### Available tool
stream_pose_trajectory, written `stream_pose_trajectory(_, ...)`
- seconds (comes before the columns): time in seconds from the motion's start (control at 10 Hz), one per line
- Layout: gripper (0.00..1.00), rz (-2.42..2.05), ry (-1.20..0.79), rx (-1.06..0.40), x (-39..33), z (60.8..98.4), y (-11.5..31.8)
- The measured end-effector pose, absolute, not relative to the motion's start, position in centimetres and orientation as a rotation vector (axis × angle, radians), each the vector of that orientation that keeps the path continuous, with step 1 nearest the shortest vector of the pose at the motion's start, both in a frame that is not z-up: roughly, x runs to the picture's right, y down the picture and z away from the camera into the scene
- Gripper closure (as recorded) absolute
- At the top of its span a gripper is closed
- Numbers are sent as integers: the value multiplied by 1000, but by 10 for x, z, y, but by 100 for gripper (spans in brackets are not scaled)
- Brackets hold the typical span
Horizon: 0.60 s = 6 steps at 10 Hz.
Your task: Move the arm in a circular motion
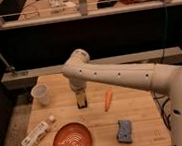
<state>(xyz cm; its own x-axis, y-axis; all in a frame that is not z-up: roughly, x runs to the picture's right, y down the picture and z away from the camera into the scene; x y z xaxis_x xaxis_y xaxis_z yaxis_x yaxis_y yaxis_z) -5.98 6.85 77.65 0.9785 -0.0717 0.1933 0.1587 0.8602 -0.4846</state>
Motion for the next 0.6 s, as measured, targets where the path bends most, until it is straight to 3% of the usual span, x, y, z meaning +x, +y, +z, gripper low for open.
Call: stream_pose_trajectory(0.6,20,77,-59,-554,75,810,49)
